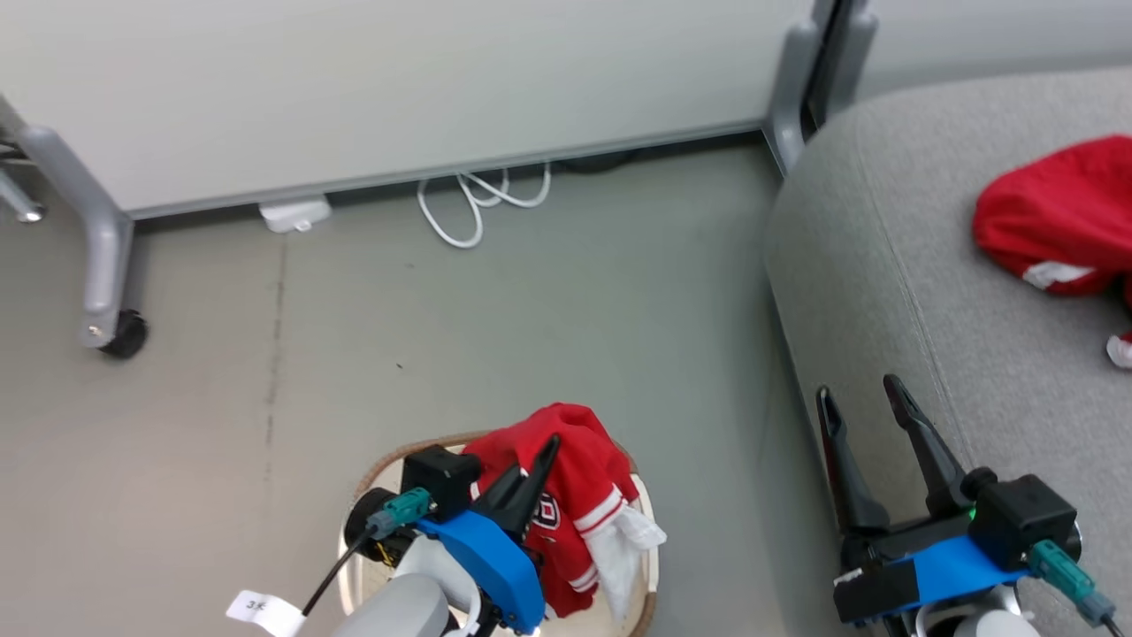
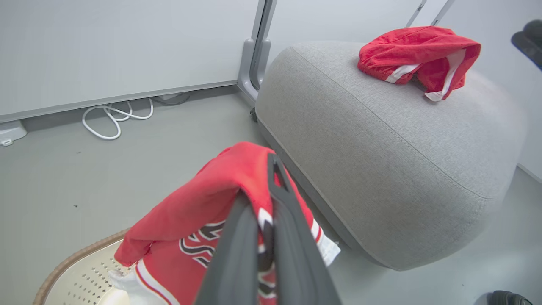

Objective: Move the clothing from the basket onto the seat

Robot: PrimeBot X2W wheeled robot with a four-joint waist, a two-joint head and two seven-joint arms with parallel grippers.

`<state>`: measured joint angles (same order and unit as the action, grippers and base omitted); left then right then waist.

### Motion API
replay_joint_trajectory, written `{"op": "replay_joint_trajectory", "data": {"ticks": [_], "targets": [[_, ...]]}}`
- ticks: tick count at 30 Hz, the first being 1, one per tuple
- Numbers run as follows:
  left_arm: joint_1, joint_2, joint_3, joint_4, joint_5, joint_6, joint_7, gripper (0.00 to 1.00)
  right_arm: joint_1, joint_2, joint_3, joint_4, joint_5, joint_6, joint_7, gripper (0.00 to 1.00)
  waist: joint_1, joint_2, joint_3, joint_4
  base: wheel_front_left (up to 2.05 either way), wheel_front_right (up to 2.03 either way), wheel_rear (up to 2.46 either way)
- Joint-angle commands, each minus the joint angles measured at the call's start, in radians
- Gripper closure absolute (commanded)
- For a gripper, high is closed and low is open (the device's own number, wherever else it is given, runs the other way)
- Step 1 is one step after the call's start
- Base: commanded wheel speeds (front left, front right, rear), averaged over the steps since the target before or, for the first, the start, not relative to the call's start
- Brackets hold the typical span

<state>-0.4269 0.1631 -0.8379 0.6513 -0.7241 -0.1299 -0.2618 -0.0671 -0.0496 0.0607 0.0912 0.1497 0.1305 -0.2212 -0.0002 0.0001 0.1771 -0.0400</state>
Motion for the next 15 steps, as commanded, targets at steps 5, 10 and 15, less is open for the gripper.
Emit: {"op": "replay_joint_trajectory", "data": {"ticks": [5, 10, 15], "targets": [[-0.022, -0.011, -0.041, -0.006, 0.003, -0.001, -0.005, 1.00, 0.049, -0.002, 0.000, 0.000, 0.007, 0.001, 0.014, 0.00, 0.0002, -0.0001, -0.092, 0.071, 0.00, 0.00, 0.00], [-0.053, -0.025, -0.091, -0.005, -0.010, -0.001, -0.004, 1.00, 0.077, -0.001, 0.009, 0.004, 0.013, 0.001, 0.027, 0.00, 0.0002, -0.0001, -0.133, 0.098, 0.00, 0.00, 0.00], [-0.096, -0.042, -0.134, 0.002, -0.025, -0.001, -0.004, 1.00, 0.096, -0.001, 0.019, 0.005, 0.017, 0.001, 0.036, 0.00, 0.0002, -0.0001, -0.162, 0.115, 0.00, 0.00, 0.00]]}}
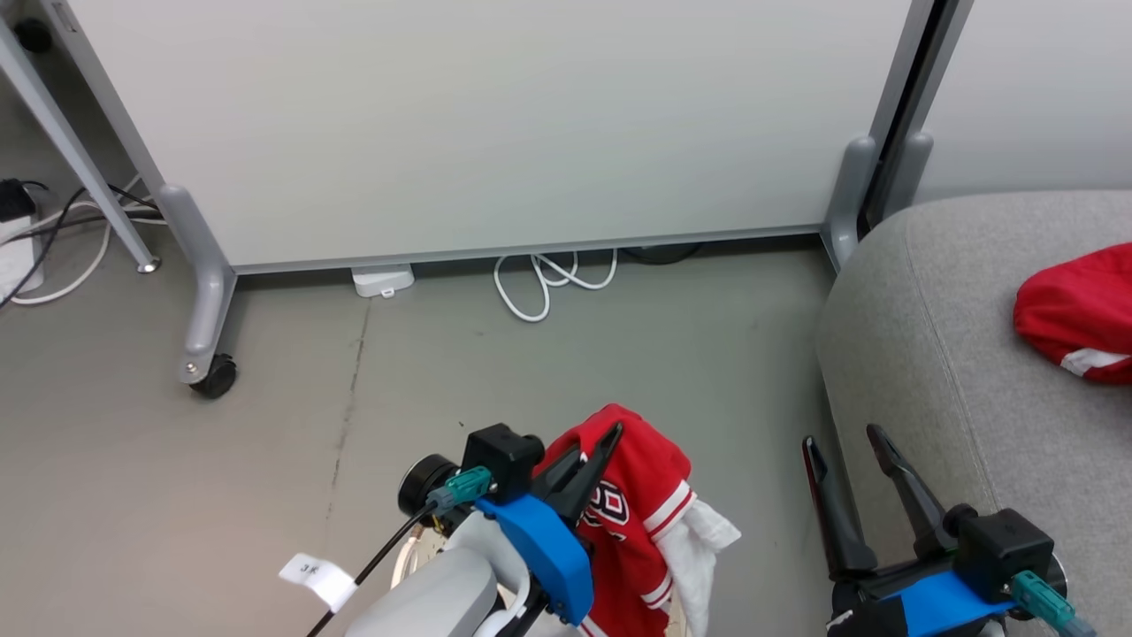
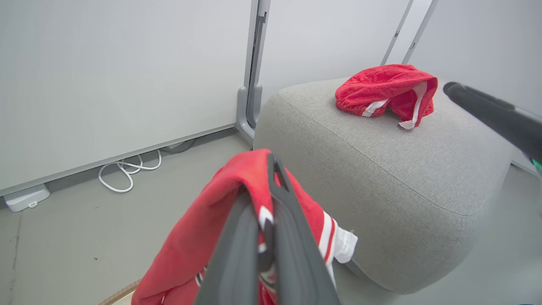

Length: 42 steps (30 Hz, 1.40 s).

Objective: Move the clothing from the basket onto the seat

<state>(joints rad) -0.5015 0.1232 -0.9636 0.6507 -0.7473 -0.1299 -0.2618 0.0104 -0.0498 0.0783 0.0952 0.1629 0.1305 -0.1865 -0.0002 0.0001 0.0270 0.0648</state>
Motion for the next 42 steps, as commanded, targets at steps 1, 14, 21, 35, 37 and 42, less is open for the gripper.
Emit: {"op": "replay_joint_trajectory", "data": {"ticks": [1, 14, 21, 35, 37, 42], "targets": [[-0.031, -0.005, -0.015, 0.005, -0.007, -0.001, -0.005, 1.00, 0.022, -0.001, 0.002, 0.001, 0.005, 0.001, 0.004, 0.00, 0.0002, -0.0001, -0.018, 0.012, 0.00, 0.00, 0.00], [-0.192, -0.048, -0.140, 0.042, -0.067, -0.001, -0.005, 1.00, 0.039, -0.001, 0.033, 0.005, 0.008, 0.001, 0.021, 0.00, 0.0002, -0.0001, -0.057, 0.025, 0.00, 0.00, 0.00], [-0.283, -0.063, -0.207, 0.052, -0.123, -0.001, -0.005, 1.00, 0.039, -0.001, 0.043, 0.004, 0.009, 0.001, 0.027, 0.00, 0.0002, -0.0001, -0.069, 0.024, 0.00, 0.00, 0.00], [-0.352, -0.073, -0.297, 0.078, -0.204, -0.001, -0.003, 1.00, 0.023, -0.001, 0.056, -0.003, 0.006, 0.001, 0.035, 0.00, 0.0002, -0.0001, -0.074, 0.012, 0.00, 0.00, 0.00], [-0.354, -0.073, -0.301, 0.076, -0.213, -0.001, -0.003, 1.00, 0.021, -0.001, 0.055, -0.001, 0.005, 0.001, 0.035, 0.00, 0.0002, -0.0001, -0.072, 0.011, 0.00, 0.00, 0.00], [-0.359, -0.073, -0.309, 0.081, -0.221, -0.001, -0.003, 1.00, -0.004, -0.001, 0.061, 0.003, -0.010, 0.001, 0.054, 0.00, 0.0002, -0.0001, -0.065, 0.006, 0.00, 0.00, 0.00]]}}
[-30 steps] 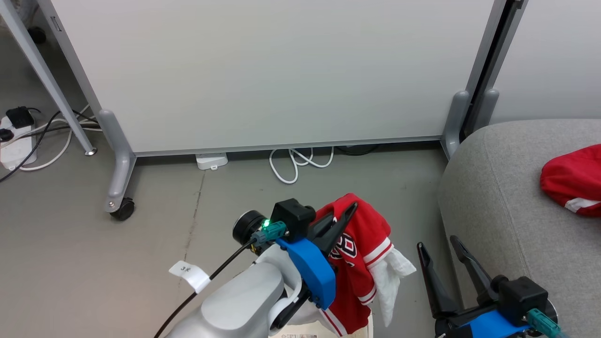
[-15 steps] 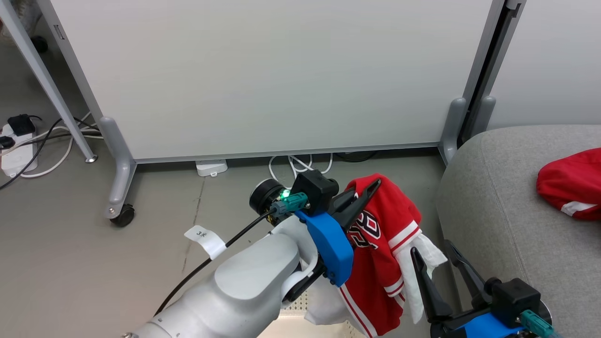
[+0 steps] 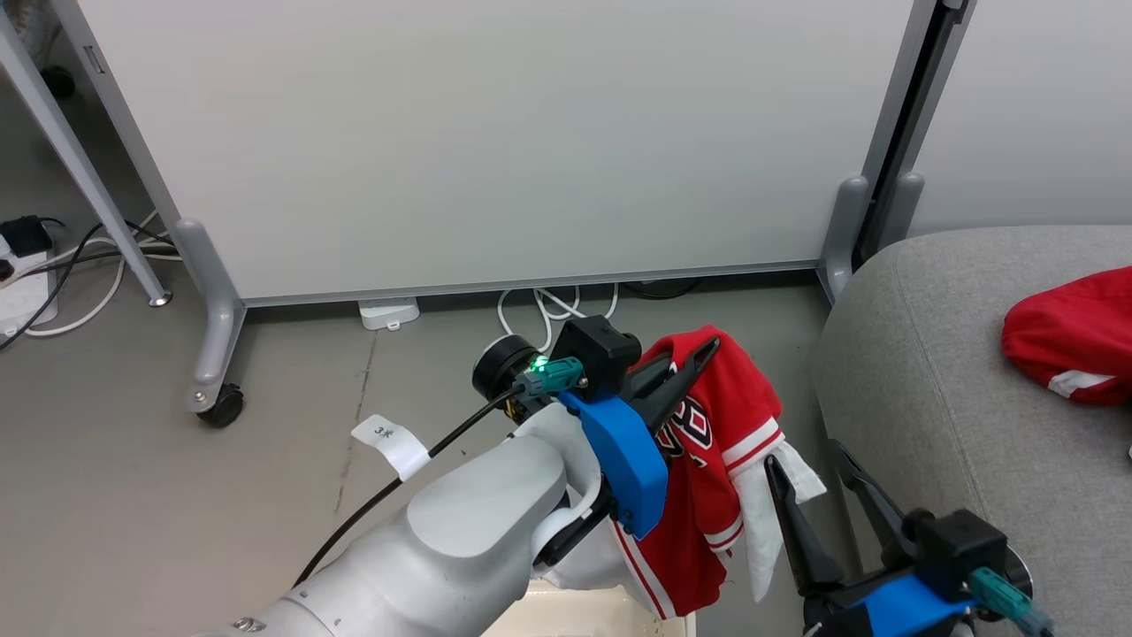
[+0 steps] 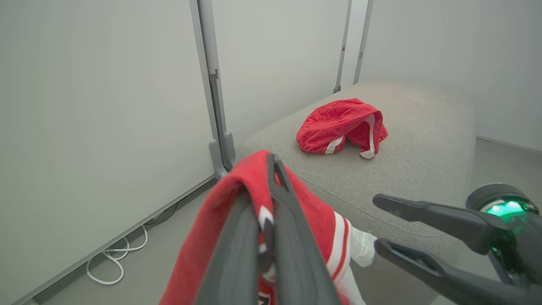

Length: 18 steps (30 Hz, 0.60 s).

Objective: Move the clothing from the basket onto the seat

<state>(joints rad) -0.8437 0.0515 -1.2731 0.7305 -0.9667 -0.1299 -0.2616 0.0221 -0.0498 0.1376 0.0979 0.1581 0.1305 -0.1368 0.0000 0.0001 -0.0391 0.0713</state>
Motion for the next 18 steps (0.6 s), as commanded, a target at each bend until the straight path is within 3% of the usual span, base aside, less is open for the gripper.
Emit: {"op": "replay_joint_trajectory", "data": {"ticks": [1, 11, 18], "targets": [[-0.017, -0.002, -0.001, 0.001, -0.004, -0.001, -0.004, 1.00, -0.021, -0.001, 0.003, 0.004, -0.010, 0.001, 0.014, 0.00, 0.0000, -0.0001, 0.003, -0.001, 0.00, 0.00, 0.00], [-0.020, -0.001, -0.008, -0.012, -0.016, -0.001, -0.004, 1.00, -0.119, -0.002, 0.028, 0.070, -0.062, 0.001, 0.131, 0.00, 0.0000, -0.0001, 0.017, -0.001, 0.00, 0.00, 0.00], [-0.022, -0.001, -0.009, -0.024, -0.021, -0.001, -0.005, 1.00, -0.189, -0.039, 0.090, 0.155, -0.054, 0.001, 0.177, 0.00, 0.0000, -0.0001, 0.023, 0.007, 0.00, 0.00, 0.00]]}}
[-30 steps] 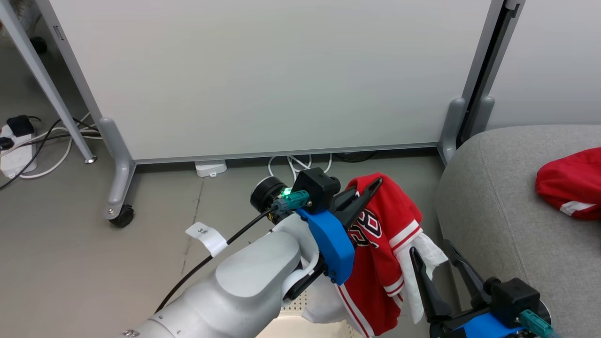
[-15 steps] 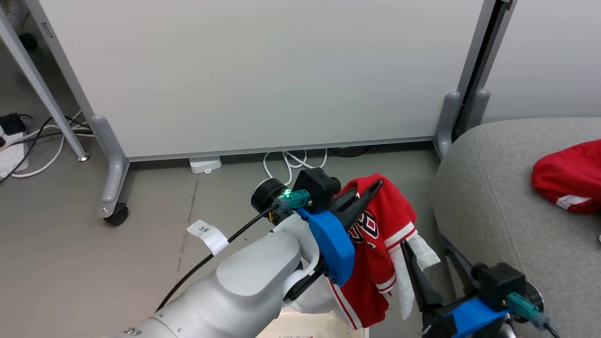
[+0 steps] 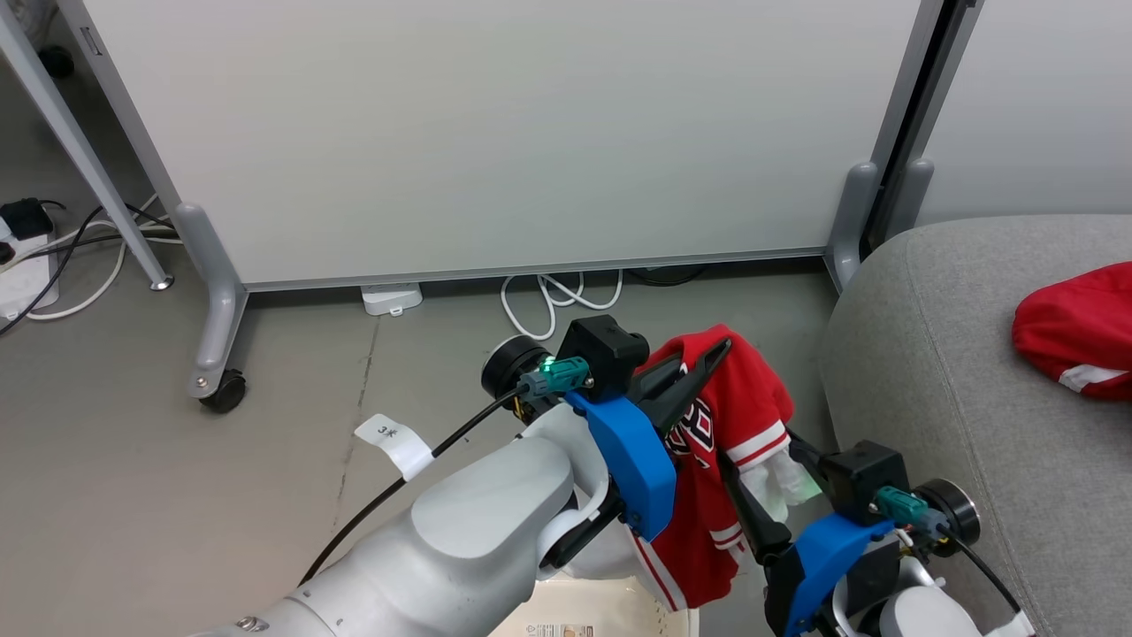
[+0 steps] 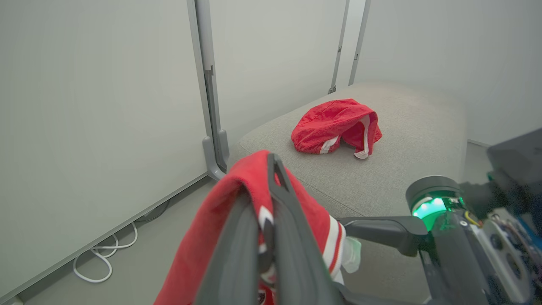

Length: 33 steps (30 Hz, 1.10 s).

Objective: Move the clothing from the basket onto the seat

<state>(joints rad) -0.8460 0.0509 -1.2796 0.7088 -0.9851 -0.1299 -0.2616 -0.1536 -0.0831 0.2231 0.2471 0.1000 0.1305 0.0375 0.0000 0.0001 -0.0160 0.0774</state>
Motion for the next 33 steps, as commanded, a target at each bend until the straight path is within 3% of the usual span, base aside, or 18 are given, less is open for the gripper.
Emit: {"op": "replay_joint_trajectory", "data": {"ticks": [1, 17, 20, 21, 33], "targets": [[-0.019, -0.001, -0.003, -0.004, -0.004, -0.001, -0.005, 1.00, -0.022, -0.010, 0.015, 0.017, 0.007, 0.001, 0.003, 0.00, 0.0000, -0.0001, 0.000, 0.002, 0.00, 0.00, 0.00], [-0.005, -0.001, -0.003, -0.021, 0.001, -0.001, 0.001, 1.00, -0.185, -0.005, 0.134, 0.242, 0.062, 0.001, -0.022, 0.00, 0.0000, -0.0001, 0.004, 0.003, 0.00, 0.00, 0.00], [-0.001, -0.001, -0.003, -0.022, 0.001, -0.001, 0.001, 1.00, -0.199, 0.001, 0.136, 0.270, 0.072, 0.001, -0.045, 0.61, 0.0000, -0.0001, 0.003, 0.005, 0.00, 0.00, 0.00], [0.001, -0.001, -0.003, -0.021, -0.001, -0.001, 0.001, 1.00, -0.202, 0.003, 0.132, 0.277, 0.074, 0.001, -0.055, 1.00, 0.0000, -0.0001, 0.003, 0.005, 0.00, 0.00, 0.00], [0.016, -0.001, -0.003, -0.003, -0.004, -0.001, 0.002, 1.00, -0.222, 0.021, 0.118, 0.338, 0.062, 0.001, -0.119, 1.00, 0.0000, -0.0001, -0.007, -0.003, 0.00, 0.00, 0.00]]}}
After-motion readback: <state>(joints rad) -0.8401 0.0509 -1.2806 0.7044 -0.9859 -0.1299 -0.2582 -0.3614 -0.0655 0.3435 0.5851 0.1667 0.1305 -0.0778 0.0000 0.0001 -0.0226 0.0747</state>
